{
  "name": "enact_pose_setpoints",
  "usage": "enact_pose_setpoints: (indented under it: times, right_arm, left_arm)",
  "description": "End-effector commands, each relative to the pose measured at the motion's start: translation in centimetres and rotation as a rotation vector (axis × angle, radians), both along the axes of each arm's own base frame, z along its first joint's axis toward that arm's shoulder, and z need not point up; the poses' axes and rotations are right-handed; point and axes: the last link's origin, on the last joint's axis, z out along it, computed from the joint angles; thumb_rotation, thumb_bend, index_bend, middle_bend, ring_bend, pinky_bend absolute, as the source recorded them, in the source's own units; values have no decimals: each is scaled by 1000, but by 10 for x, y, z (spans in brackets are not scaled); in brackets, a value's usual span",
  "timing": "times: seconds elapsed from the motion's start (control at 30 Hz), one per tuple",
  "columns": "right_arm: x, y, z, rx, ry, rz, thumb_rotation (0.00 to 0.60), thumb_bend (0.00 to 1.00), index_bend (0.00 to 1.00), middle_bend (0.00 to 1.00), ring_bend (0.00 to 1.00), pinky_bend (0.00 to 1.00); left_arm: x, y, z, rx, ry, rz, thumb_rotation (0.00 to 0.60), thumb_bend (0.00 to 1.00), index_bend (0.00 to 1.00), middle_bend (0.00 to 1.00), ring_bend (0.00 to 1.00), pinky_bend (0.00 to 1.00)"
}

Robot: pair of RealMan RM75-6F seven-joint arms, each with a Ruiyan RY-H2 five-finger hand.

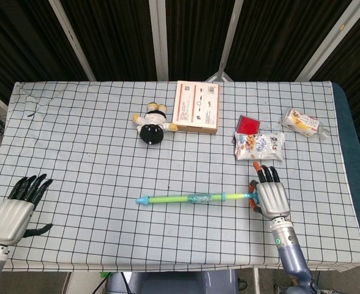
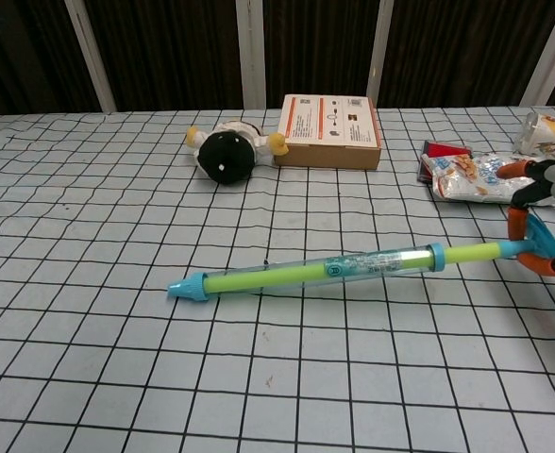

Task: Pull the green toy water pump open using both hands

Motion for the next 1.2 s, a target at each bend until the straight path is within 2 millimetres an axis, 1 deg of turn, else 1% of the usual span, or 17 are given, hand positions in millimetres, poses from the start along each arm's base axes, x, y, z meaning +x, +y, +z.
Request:
enact_pose_setpoints:
  times: [0.03,0.13,0.33,0.53,0.63,0.77,0.93,1.2]
  right_arm:
    - [0,0,1,-5,-5,-5,600,474,664,107,0,0]
    - [1,1,1,-6,-16,-10,600,474,664,107,0,0]
    - [3,4,2,0,-19,-13,600,474,664,107,0,0]
    - [8,6,-2,11,-34,-12,600,474,665,107,0,0]
    - [13,5,-3,12,-49,-8,600,474,665,107,0,0]
    - [14,5,-3,8,-52,-5,600,474,664,108,0,0]
    - [13,4,0,5,-65,-20,600,474,665,112,0,0]
    - [13,3,2,10,-71,-19,600,474,665,113,0,0]
  left_arm:
    - [18,17,-18,-32,10,0,600,133,90,0,0,0]
    - [29,26,-30,-47,24,3,600,157,107,0,0,0]
    - [49,43,-51,-58,46,-1,600,160,124,0,0,0]
    - [67,54,-70,-72,40,7,600,162,148,0,0,0]
    - [75,60,-80,-71,54,4,600,182,170,5,0,0]
    - [81,63,-91,-82,58,8,600,192,192,12,0,0]
    - [93,68,-111,-95,88,3,600,239,235,35,0,0]
    - [109,70,-137,-111,96,26,600,274,292,67,0,0]
